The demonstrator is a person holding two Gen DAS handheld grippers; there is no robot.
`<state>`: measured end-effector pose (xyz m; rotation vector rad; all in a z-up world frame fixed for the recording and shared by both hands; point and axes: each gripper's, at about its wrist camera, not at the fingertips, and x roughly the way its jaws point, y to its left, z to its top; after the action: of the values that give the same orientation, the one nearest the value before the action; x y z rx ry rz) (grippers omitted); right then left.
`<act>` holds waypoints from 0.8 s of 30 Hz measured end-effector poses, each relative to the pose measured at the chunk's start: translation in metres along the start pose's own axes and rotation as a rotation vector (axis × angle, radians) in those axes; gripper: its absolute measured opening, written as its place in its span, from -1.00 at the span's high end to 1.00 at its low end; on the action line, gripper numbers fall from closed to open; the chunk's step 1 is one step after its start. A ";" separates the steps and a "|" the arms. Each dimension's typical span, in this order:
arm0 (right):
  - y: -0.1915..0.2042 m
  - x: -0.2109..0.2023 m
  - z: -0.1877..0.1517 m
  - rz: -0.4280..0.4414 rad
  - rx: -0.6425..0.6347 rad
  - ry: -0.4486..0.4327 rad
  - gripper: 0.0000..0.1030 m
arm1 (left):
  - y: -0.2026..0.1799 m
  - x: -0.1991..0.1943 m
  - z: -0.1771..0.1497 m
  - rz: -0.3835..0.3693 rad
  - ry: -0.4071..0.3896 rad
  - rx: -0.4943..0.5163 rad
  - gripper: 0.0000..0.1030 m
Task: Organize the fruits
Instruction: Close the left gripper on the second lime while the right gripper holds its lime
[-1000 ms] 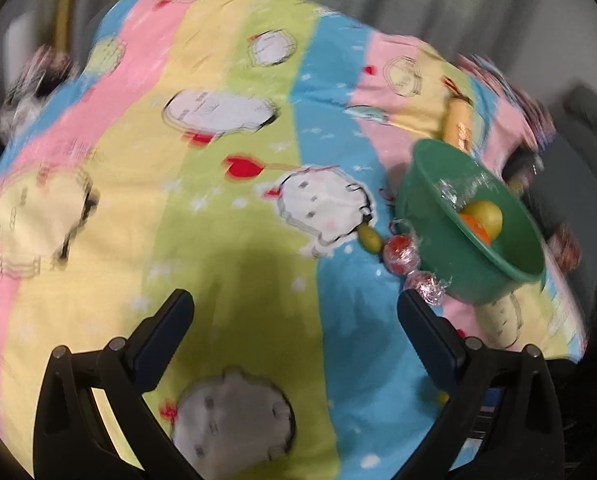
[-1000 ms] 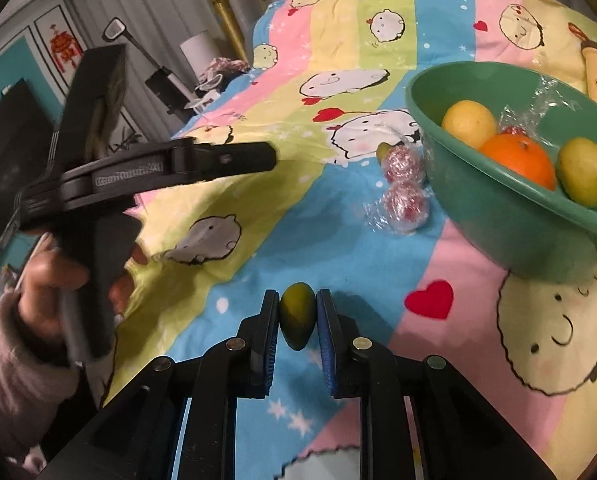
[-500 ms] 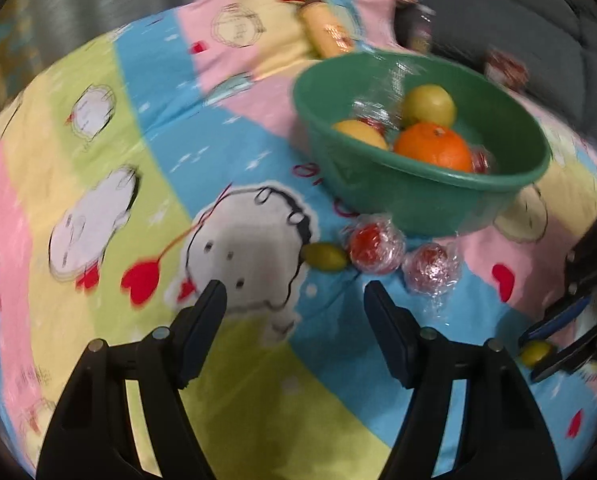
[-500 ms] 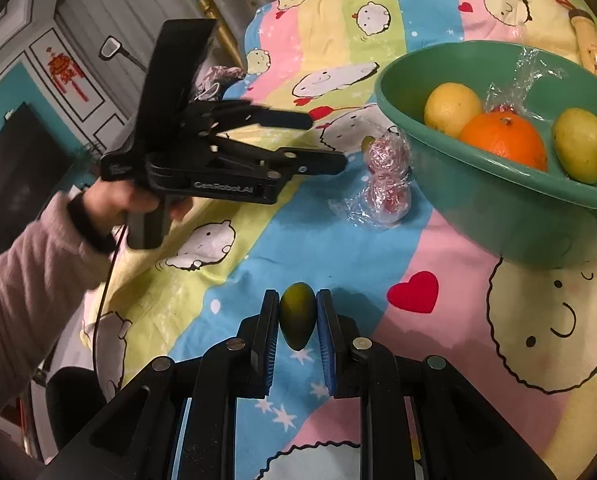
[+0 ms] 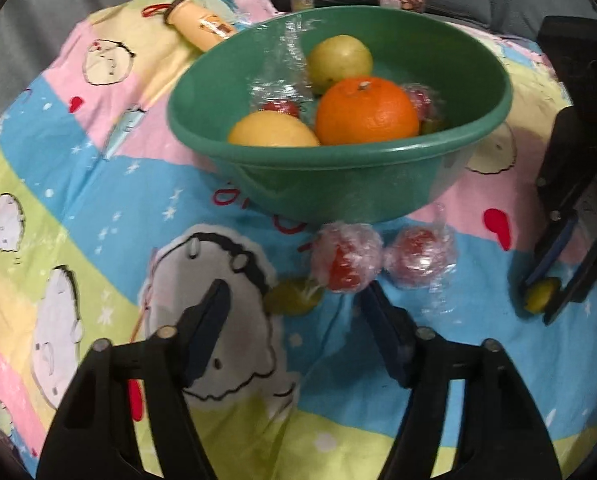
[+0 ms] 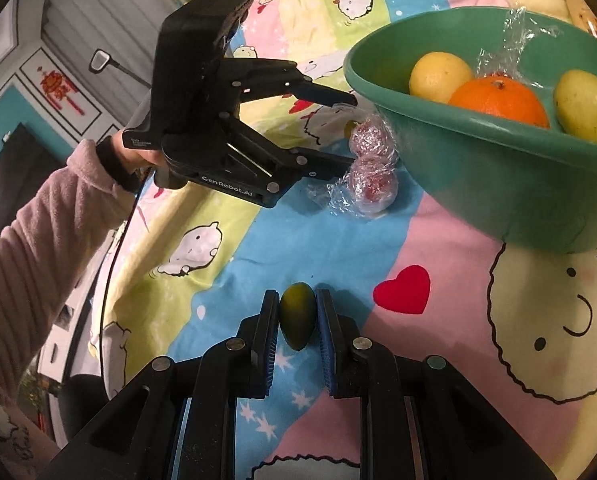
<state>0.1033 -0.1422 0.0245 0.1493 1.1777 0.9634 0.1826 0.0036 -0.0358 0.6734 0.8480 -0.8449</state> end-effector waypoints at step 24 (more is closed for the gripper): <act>0.001 -0.001 -0.002 -0.010 -0.006 -0.012 0.60 | -0.034 -0.012 -0.007 -0.005 0.000 -0.217 0.40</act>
<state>0.1012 -0.1432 0.0251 0.1440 1.1640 0.9559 0.1466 -0.0039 -0.0351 0.4804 0.9263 -0.7448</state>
